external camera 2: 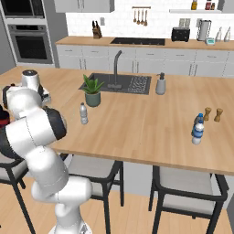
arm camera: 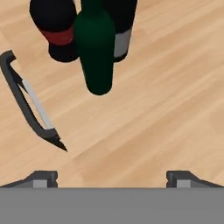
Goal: Move the plastic bottles in the middle to the plastics group, and the glass bottles in the middle to the glass group.
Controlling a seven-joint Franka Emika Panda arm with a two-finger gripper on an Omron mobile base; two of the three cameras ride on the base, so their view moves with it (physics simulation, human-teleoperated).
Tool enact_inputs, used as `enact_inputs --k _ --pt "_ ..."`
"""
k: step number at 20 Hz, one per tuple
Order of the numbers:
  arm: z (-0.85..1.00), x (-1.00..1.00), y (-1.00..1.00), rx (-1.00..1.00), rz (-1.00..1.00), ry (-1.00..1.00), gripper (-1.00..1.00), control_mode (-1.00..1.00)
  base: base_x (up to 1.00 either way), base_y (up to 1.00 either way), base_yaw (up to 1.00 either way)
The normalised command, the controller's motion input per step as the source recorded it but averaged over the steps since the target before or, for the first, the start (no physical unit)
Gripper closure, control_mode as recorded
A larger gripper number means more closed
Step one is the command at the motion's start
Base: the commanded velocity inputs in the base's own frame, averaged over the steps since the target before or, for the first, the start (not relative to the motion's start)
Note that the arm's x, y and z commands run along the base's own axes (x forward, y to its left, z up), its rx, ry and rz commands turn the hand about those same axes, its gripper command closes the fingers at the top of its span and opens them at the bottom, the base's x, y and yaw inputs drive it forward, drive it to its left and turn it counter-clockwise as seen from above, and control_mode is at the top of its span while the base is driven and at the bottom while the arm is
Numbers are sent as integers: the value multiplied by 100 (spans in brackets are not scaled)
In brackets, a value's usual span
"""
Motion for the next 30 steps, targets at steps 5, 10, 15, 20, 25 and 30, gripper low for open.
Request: enact_inputs --k 5,10,15,20,25,30 --pt "3 -2 -100 0 -38 11 -100 -100 0 0 0" --pt "15 8 -99 -1 -42 26 -100 -100 0 0 0" --pt "9 12 -90 0 -47 22 -100 -100 0 0 0" --pt "0 36 -29 0 -32 10 -100 -100 0 0 0" --pt "-6 31 1 0 -1 -4 -100 -100 0 0 0" --pt "-1 47 7 -1 -4 -15 -100 -100 0 0 0"
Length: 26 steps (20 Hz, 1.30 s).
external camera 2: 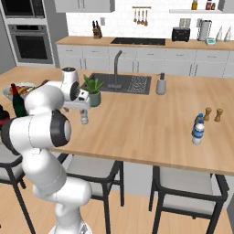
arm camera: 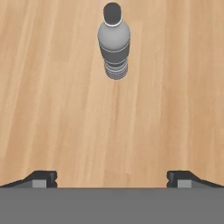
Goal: Move the plastic bottles in the middle to the plastics group, and the glass bottles in the middle to the glass group.
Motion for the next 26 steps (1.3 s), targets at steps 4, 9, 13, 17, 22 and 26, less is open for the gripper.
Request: enact_inputs --k 4,9,13,17,22,26 --pt "-7 29 3 0 -6 -17 -100 -100 0 0 0" --pt "-5 30 3 0 -5 -4 -100 -100 0 0 0" --pt "0 48 3 0 -4 0 -100 -100 0 0 0" --pt "0 37 0 0 -2 0 -100 -100 0 0 0" --pt "-14 9 0 0 0 0 -100 -100 0 0 0" --pt "-38 4 2 0 0 -3 -100 -100 0 0 0"
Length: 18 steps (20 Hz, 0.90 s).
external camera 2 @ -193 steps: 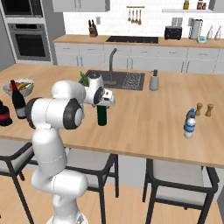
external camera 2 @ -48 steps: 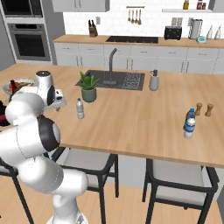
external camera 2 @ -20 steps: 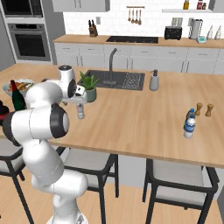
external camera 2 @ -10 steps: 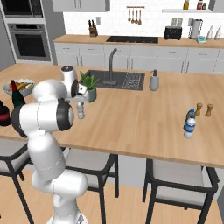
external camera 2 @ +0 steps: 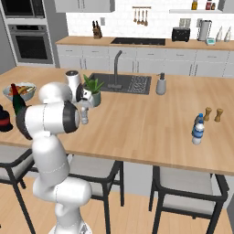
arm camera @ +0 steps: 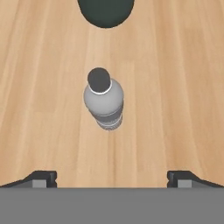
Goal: Move the plastic bottles in the middle to the plastics group, and the glass bottles in the middle to the glass group.
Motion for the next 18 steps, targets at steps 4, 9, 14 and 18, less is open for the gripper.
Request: enact_inputs --k 4,9,14,18 --pt "-20 21 6 0 0 -4 -100 -100 0 0 0" --pt "0 26 2 0 0 0 -100 -100 0 0 0" --pt "0 21 0 0 0 0 -100 -100 0 0 0" --pt "-1 8 0 0 0 0 -100 -100 0 0 0"
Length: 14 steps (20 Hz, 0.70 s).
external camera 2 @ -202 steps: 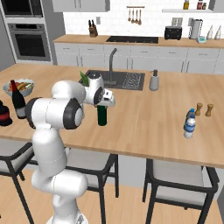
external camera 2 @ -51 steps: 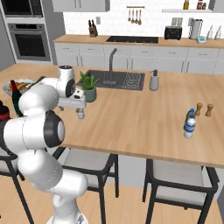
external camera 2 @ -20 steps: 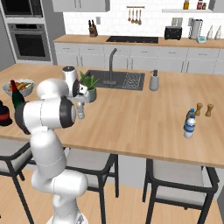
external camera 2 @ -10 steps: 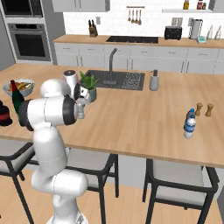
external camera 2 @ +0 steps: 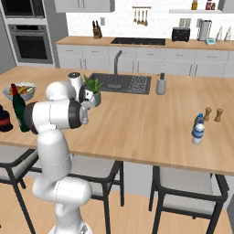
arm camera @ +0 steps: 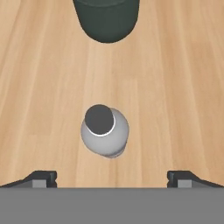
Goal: Move the plastic bottles in the middle to the plastics group, and the glass bottles in the middle to the glass group.
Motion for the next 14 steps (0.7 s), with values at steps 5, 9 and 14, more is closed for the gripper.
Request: enact_inputs --k 5,9,14 --pt "-12 0 0 0 0 0 -100 -100 0 0 0" --pt "-13 9 1 0 0 0 -100 -100 0 0 0" --pt "-6 12 5 0 0 0 -100 -100 0 0 0"
